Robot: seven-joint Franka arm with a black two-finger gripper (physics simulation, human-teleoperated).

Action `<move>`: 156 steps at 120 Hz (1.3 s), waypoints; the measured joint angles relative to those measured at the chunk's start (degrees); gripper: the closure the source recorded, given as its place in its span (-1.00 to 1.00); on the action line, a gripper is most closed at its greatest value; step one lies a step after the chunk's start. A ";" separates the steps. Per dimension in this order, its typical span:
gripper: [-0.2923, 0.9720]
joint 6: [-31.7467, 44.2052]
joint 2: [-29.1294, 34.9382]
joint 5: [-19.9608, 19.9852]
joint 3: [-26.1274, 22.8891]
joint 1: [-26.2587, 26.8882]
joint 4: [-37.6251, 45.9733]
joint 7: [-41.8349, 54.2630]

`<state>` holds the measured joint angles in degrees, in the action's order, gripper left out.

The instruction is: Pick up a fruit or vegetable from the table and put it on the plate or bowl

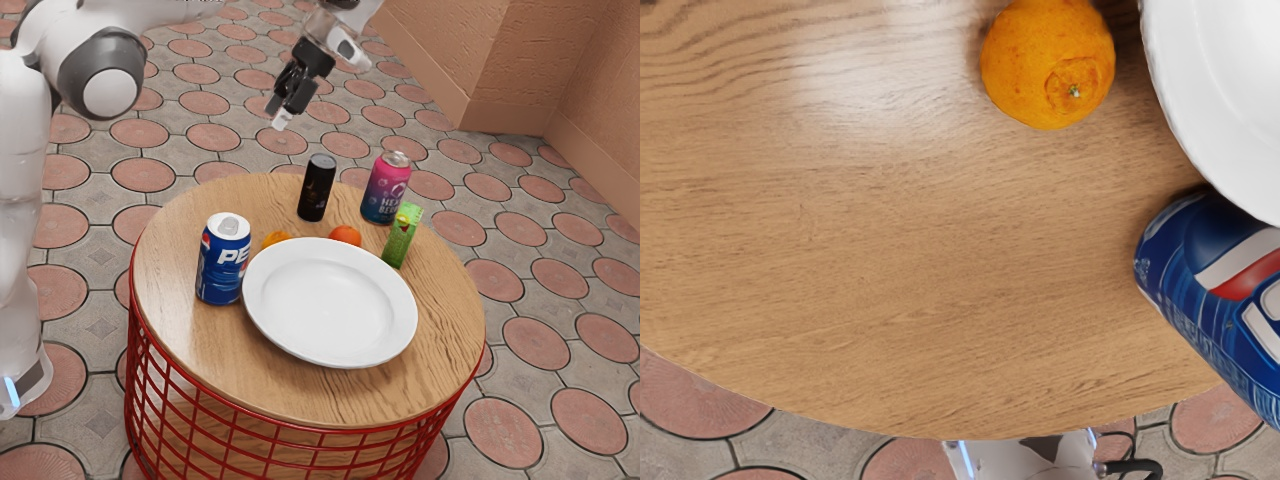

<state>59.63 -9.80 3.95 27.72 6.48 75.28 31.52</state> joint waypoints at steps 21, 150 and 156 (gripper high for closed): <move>-0.54 13.49 -0.11 0.52 0.23 0.10 0.57 14.84; -0.54 40.12 34.38 -15.30 -20.45 2.72 37.92 43.83; -0.54 41.37 32.85 -15.27 -18.22 3.61 37.94 44.08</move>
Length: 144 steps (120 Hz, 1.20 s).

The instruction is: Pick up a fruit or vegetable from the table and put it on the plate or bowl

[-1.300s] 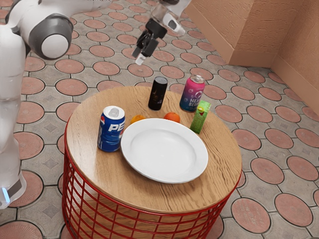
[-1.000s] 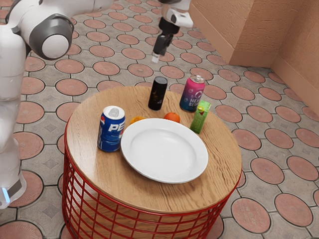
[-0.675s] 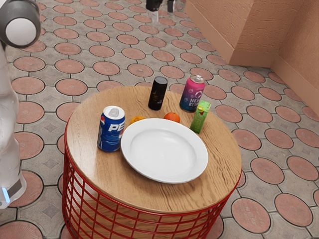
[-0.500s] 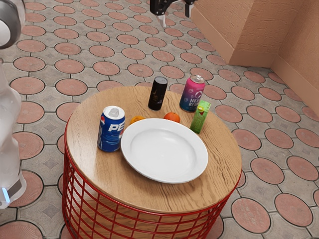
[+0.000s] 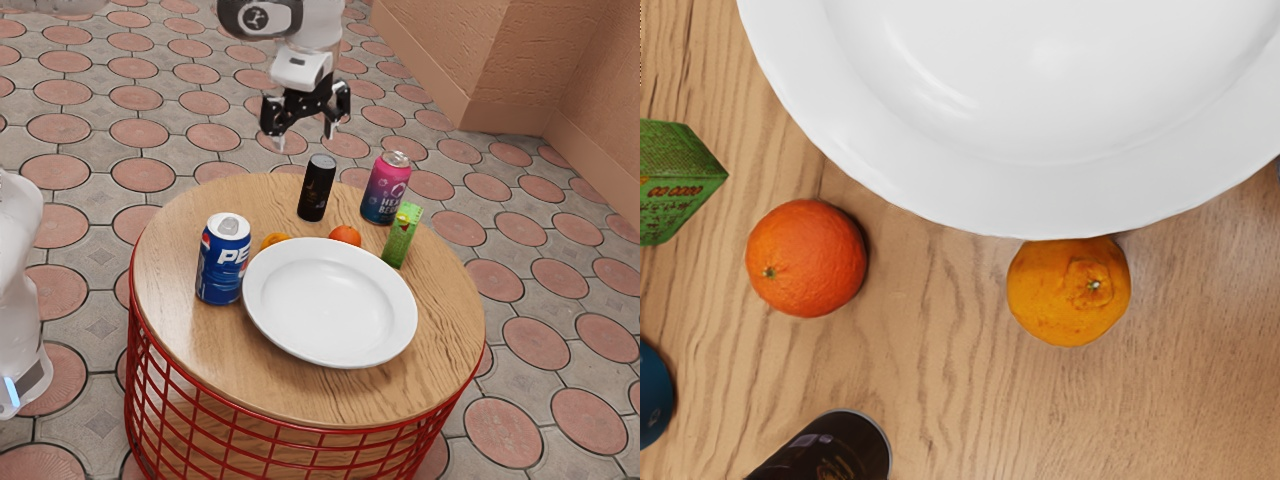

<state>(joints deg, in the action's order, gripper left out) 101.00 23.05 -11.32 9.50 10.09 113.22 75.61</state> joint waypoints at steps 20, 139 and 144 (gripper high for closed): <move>-0.54 2.58 -2.97 0.79 7.15 4.75 0.08 0.69; -0.54 6.72 -15.86 3.16 14.26 5.10 0.15 2.95; -0.54 6.97 -16.48 3.37 14.29 5.13 0.13 3.00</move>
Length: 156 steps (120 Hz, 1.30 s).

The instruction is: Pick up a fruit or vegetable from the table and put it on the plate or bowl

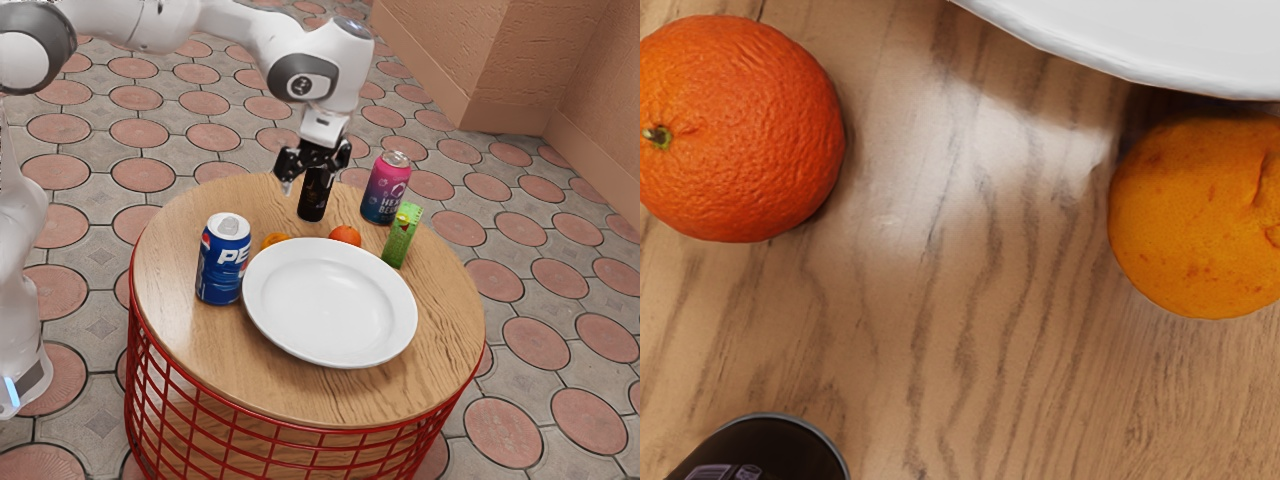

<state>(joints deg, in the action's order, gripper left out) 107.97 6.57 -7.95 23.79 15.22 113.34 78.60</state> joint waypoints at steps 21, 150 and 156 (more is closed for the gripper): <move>-0.54 2.31 -4.46 0.95 0.03 0.05 -0.09 0.16; -0.54 7.36 -10.41 3.76 0.06 -1.21 -1.91 0.95; -0.54 7.43 -10.50 3.92 0.06 -1.64 -2.10 0.97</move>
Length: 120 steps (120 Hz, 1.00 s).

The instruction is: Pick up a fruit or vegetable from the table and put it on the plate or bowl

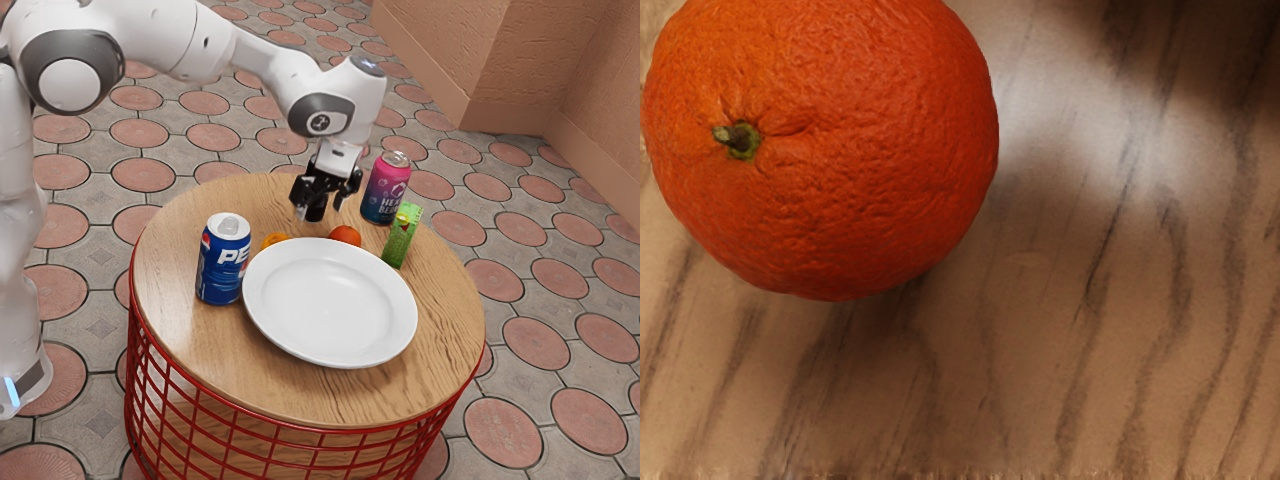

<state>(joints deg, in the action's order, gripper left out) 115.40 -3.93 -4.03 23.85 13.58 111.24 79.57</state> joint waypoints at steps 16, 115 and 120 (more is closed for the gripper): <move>-0.54 0.09 -0.21 0.65 -0.02 0.05 -0.11 0.05; -0.54 0.21 -0.49 3.22 -0.80 1.08 -0.12 0.19; -0.54 0.22 -0.49 3.28 -0.81 1.13 -0.12 0.20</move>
<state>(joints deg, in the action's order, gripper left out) 115.62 -4.43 -0.75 23.04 14.71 111.12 79.77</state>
